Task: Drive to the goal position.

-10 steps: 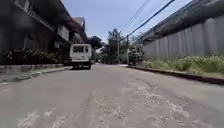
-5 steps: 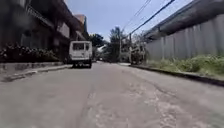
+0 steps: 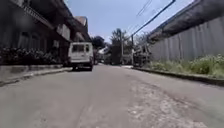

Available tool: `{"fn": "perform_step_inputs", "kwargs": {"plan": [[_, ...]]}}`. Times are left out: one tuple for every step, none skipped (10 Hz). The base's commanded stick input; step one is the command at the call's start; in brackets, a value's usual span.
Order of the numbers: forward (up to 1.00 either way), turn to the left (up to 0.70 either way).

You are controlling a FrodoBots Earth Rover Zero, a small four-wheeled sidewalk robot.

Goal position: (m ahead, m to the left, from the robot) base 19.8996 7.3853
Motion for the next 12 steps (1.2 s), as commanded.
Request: {"fn": "perform_step_inputs", "kwargs": {"plan": [[1.00, -0.40], [1.00, -0.40], [1.00, -0.40], [1.00, -0.40], [1.00, -0.40], [1.00, -0.40], [1.00, -0.40], [1.00, -0.35], [1.00, -0.32], [1.00, -0.22], [1.00, -0.05], [1.00, 0.00]]}}
